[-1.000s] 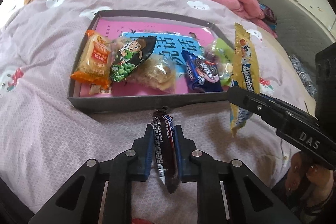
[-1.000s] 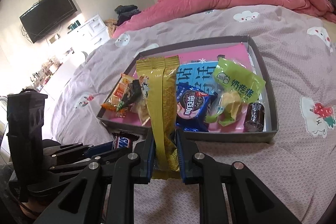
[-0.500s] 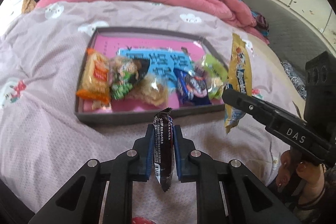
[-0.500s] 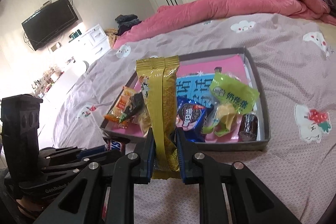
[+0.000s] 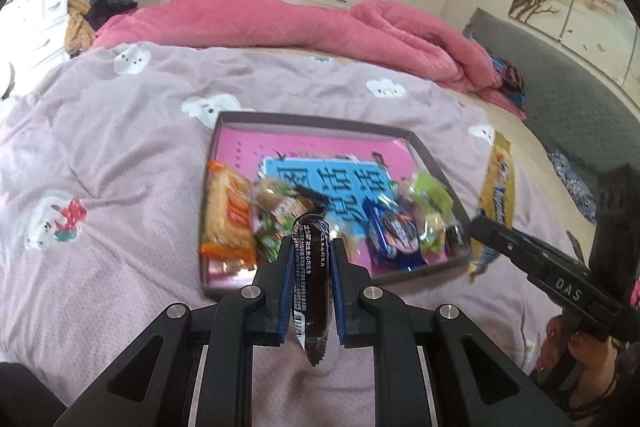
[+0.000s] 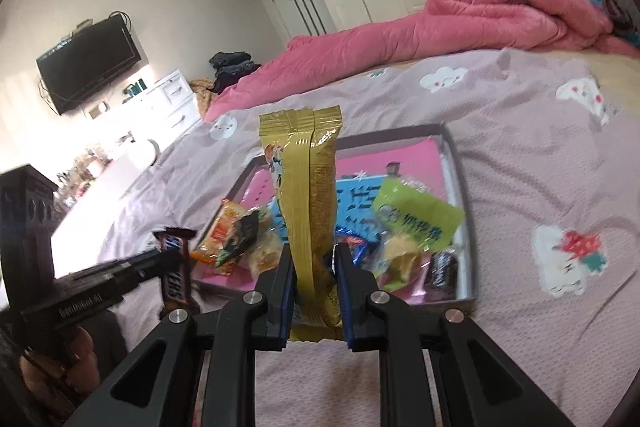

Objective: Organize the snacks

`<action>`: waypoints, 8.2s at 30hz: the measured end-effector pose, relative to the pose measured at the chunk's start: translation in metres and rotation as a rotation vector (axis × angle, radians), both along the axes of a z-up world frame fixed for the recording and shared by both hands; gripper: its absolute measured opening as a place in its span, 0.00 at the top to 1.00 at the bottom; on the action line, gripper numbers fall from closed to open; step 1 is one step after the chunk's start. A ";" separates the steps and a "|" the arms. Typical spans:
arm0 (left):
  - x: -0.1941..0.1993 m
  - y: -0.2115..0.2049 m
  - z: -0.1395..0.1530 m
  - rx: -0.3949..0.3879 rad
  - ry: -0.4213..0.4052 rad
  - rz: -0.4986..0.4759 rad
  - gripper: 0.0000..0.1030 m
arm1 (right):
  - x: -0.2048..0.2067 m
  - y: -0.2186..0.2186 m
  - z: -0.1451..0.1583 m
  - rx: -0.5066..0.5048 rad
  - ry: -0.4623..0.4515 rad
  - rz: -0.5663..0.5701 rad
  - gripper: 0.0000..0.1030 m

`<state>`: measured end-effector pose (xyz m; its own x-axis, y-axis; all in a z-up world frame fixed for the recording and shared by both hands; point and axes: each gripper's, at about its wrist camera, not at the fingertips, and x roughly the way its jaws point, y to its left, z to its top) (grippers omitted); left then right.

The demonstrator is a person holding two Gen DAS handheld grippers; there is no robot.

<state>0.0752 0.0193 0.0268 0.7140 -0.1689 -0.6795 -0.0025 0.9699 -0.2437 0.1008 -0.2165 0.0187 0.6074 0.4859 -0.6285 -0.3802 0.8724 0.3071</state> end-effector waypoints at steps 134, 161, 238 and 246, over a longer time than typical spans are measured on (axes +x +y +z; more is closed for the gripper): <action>0.054 0.017 -0.036 -0.007 0.067 0.005 0.83 | 0.033 0.022 -0.032 -0.125 0.039 -0.005 0.59; 0.040 0.023 -0.016 -0.008 0.046 0.030 0.45 | 0.021 0.010 -0.011 -0.143 -0.059 -0.089 0.41; -0.065 -0.009 -0.020 0.111 0.115 0.069 0.22 | -0.083 0.012 -0.008 -0.265 0.001 -0.179 0.12; -0.065 -0.010 -0.021 0.111 0.119 0.070 0.22 | -0.083 0.011 -0.009 -0.263 0.002 -0.181 0.12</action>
